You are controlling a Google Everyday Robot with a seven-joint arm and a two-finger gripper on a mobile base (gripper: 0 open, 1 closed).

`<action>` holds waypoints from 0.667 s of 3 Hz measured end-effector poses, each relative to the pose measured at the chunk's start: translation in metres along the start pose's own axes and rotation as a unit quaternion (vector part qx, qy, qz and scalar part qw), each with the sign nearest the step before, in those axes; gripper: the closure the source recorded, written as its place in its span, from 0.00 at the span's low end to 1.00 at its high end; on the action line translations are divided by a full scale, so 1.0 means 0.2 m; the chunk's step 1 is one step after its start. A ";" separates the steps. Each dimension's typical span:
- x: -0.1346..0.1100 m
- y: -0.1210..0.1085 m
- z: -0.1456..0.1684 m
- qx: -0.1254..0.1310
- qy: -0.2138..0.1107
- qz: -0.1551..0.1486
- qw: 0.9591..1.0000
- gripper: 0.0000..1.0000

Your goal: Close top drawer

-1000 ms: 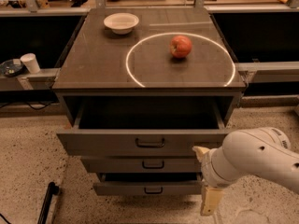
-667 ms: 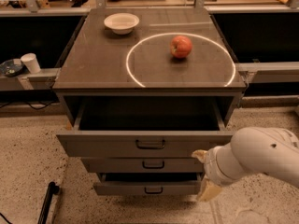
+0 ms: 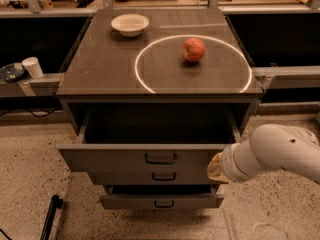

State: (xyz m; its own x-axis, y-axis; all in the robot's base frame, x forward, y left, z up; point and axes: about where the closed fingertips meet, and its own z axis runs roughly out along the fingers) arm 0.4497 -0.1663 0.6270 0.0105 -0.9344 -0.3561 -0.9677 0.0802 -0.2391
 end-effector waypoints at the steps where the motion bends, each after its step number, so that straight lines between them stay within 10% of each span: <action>1: 0.04 -0.09 0.07 0.005 0.009 0.009 1.000 1.00; 2: 0.05 -0.14 0.12 0.010 0.016 0.010 1.000 0.00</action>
Offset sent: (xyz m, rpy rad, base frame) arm 0.0880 0.0184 -0.0402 -0.0717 -0.0489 -0.0786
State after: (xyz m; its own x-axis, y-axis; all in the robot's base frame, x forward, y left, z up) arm 0.4821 -0.1689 0.6080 -0.0167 -0.9432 -0.3318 -0.9623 0.1052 -0.2507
